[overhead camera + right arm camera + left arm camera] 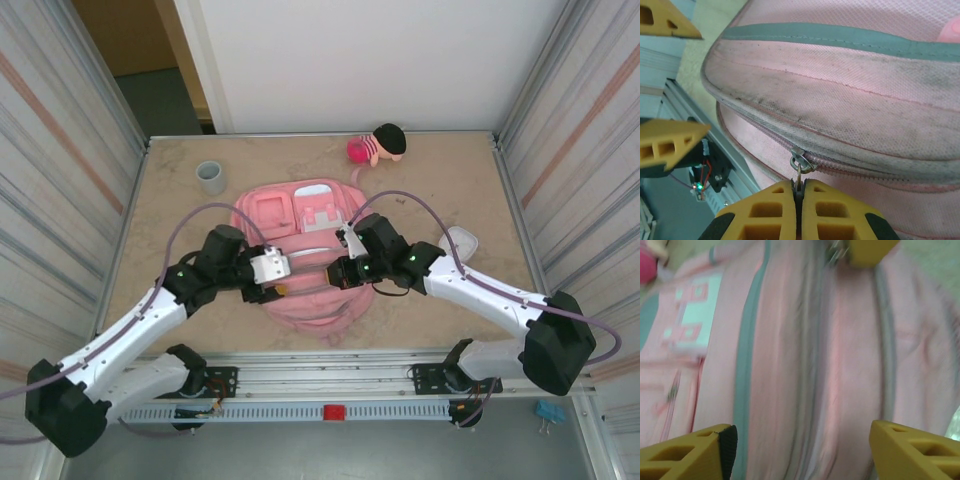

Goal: Pack books, pencil case, and school supplies into a backpack

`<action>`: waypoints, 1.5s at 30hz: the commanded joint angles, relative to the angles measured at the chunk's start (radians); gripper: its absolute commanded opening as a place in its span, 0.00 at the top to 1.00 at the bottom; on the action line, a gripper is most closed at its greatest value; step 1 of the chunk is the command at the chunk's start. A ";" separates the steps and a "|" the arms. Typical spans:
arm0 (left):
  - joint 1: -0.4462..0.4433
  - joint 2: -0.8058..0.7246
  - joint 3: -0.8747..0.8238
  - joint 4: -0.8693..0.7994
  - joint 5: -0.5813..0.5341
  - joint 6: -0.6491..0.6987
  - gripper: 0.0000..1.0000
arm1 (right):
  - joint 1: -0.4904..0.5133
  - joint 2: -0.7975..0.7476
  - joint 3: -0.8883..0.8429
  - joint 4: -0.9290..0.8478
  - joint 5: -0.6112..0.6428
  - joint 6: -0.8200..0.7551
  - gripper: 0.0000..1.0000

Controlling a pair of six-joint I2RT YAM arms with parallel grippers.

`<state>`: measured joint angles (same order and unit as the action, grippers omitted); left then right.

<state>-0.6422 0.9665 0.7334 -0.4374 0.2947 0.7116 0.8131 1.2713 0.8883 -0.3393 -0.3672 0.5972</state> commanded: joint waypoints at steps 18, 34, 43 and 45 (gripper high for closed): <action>-0.028 0.142 0.029 0.090 -0.008 0.027 0.96 | -0.253 -0.087 -0.048 -0.073 -0.140 -0.112 1.00; -0.039 0.069 0.054 0.074 0.029 -0.017 0.40 | -0.151 -0.039 0.007 0.007 -0.219 -0.094 1.00; -0.169 0.274 0.124 0.229 -0.065 -0.053 0.58 | -0.141 -0.053 0.004 0.005 -0.226 -0.089 1.00; -0.170 0.301 0.133 0.224 -0.061 -0.041 0.67 | -0.145 -0.059 -0.002 0.003 -0.225 -0.093 1.00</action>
<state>-0.8089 1.2465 0.8272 -0.2455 0.2520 0.6704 0.6571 1.2430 0.8528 -0.3592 -0.5648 0.4961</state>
